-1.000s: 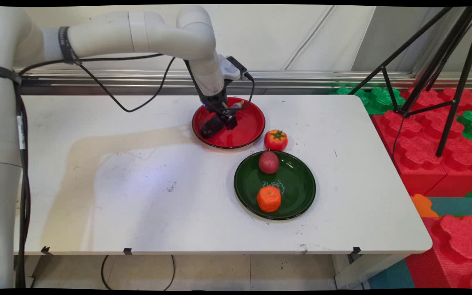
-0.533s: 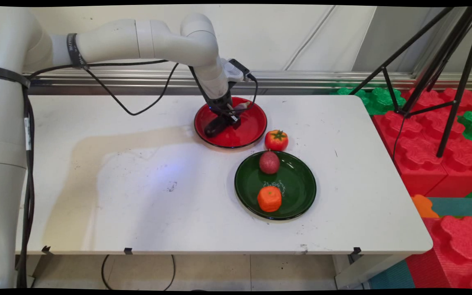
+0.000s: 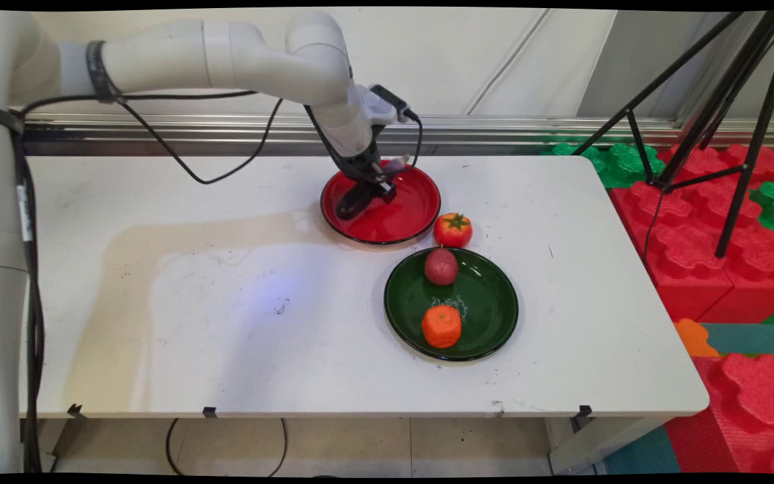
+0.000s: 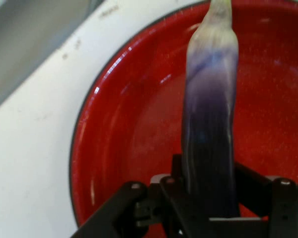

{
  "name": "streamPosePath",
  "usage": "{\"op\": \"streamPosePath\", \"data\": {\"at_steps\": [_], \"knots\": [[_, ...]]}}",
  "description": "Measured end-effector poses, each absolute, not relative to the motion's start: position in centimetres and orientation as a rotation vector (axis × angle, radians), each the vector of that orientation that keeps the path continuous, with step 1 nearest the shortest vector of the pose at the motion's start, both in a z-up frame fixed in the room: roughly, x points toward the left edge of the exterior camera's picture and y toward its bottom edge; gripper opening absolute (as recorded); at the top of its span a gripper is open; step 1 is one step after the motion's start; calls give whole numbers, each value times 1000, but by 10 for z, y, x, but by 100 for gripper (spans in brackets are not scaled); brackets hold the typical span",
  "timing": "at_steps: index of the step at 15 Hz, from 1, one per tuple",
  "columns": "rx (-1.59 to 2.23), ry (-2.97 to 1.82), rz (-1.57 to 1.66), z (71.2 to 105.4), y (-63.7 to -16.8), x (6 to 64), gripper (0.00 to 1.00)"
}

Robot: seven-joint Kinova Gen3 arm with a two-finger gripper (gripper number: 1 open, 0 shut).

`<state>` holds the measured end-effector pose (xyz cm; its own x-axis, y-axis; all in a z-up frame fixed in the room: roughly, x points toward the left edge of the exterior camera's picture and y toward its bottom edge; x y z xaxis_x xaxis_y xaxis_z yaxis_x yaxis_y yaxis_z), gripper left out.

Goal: Place the picked object on the table

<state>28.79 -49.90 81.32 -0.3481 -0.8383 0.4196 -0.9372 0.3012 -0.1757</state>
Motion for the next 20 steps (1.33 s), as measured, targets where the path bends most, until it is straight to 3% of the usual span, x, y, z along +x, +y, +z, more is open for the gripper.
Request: {"op": "streamPosePath", "data": {"at_steps": [7,11,20], "knots": [[1620,-2260,712,867,-466,285,0],[1659,-2219,767,898,-424,285,0],[1705,-2319,760,918,-315,294,0]]}}
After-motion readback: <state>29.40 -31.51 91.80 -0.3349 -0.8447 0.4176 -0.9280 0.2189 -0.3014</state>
